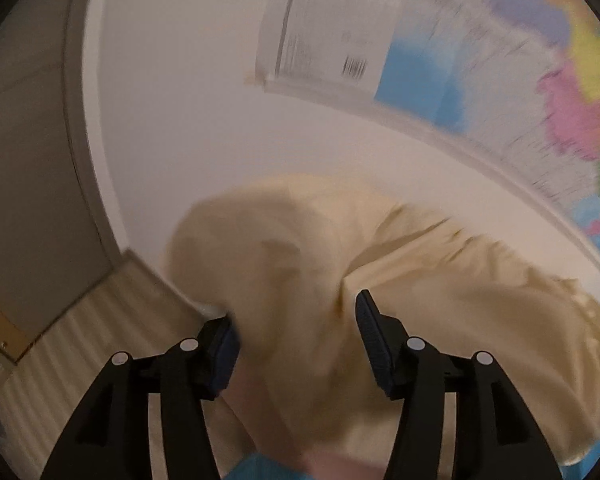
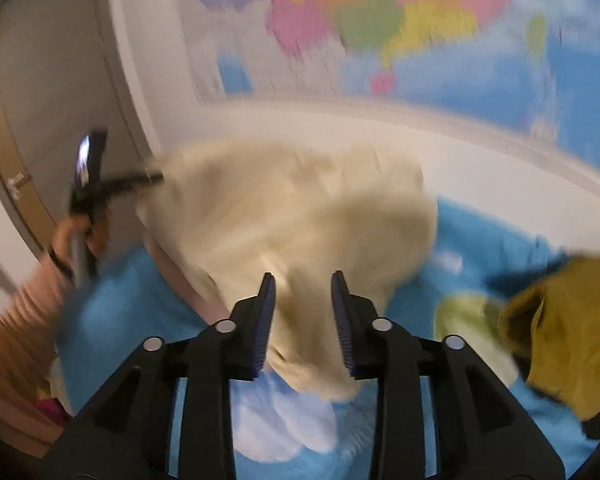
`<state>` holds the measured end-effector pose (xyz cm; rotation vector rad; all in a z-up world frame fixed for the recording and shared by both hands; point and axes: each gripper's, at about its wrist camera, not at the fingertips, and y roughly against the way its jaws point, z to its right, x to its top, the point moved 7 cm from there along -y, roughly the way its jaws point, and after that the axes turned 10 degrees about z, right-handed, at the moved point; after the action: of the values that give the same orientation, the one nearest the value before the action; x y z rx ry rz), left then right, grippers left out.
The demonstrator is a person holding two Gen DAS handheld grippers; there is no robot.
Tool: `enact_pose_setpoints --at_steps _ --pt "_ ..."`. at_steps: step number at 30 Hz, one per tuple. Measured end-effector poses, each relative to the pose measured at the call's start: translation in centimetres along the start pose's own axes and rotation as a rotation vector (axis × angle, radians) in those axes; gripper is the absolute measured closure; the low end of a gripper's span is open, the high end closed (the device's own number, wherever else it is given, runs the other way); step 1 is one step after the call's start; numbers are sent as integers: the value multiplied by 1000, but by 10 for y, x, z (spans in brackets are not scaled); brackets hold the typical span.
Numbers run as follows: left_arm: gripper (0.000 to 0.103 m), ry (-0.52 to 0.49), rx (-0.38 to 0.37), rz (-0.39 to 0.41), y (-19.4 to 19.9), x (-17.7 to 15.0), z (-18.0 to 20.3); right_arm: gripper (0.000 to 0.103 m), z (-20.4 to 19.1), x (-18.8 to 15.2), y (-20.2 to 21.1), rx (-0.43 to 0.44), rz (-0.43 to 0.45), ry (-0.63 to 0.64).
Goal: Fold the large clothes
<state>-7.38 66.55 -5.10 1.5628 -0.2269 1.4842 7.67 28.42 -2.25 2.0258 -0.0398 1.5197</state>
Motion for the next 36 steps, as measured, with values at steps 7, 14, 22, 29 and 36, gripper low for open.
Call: enact_pose_setpoints --at_steps 7,14,22,29,36 --pt "32 -153 -190 125 56 -12 69 67 -44 10 -49 85 -45 51" --pt "25 -290 -193 -31 8 -66 104 71 -48 -50 -83 111 -199 42" --pt "26 -267 -201 34 35 -54 106 56 -44 -21 -40 156 -87 -56" --pt "21 -306 -254 54 61 -75 142 53 -47 -29 -51 144 -90 -89" --pt "21 -314 -232 -10 40 -103 155 48 -46 -45 -73 133 -134 -74"
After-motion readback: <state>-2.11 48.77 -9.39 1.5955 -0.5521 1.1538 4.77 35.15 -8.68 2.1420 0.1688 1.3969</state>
